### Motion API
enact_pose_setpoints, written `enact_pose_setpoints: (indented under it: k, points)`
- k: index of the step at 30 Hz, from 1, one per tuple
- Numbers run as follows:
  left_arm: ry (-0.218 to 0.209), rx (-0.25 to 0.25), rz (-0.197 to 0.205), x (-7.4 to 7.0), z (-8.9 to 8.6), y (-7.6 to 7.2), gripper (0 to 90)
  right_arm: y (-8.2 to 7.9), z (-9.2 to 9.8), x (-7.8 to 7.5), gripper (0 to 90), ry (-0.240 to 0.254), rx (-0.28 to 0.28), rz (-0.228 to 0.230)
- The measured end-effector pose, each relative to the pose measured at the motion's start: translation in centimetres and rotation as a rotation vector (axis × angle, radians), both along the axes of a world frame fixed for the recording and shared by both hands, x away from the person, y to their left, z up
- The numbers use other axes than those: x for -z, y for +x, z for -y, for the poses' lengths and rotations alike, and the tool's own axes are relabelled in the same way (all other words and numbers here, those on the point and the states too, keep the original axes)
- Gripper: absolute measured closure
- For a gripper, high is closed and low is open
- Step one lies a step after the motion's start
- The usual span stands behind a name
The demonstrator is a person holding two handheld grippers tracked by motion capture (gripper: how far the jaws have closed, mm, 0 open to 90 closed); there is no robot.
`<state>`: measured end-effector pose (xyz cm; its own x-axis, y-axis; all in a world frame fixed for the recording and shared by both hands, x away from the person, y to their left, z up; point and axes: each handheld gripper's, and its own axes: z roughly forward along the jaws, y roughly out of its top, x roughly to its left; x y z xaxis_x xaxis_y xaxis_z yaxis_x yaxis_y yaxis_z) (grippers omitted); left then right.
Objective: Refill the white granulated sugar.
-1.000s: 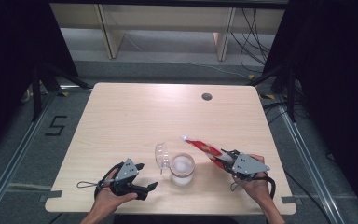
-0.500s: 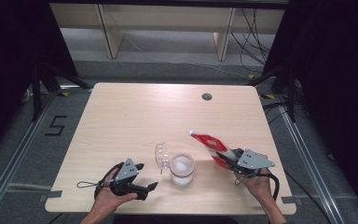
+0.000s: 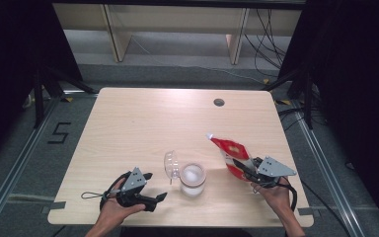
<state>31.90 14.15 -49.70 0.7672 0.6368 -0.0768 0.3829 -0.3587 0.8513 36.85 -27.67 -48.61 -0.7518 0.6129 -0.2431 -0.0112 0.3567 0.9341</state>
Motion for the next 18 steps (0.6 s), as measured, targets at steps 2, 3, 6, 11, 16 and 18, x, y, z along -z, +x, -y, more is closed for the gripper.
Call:
enact_pose_setpoints:
  k: [2,3,6,11,16,18]
  points:
    - [0.009,0.003,0.001,-0.03,-0.07,0.02,15.4,-0.06,0.02,-0.02,77.1,0.002,0.001,-0.007]
    - [0.009,0.003,0.001,-0.02,-0.07,0.02,15.4,-0.17,0.05,-0.04,77.0,0.005,0.007,-0.022]
    - [0.008,0.003,0.0,-0.02,-0.07,0.02,15.4,-0.45,0.21,-0.04,76.5,0.029,0.035,-0.042]
    - [0.023,0.005,0.005,-0.04,-0.15,0.09,15.4,-0.56,0.49,0.16,76.2,0.066,0.054,-0.053]
    - [0.011,0.003,0.001,-0.02,-0.09,0.05,15.4,-0.48,0.89,0.14,76.1,0.047,0.051,-0.025]
    - [0.028,0.005,0.005,-0.05,-0.19,0.11,15.4,-0.62,0.94,0.25,75.7,0.071,0.068,-0.049]
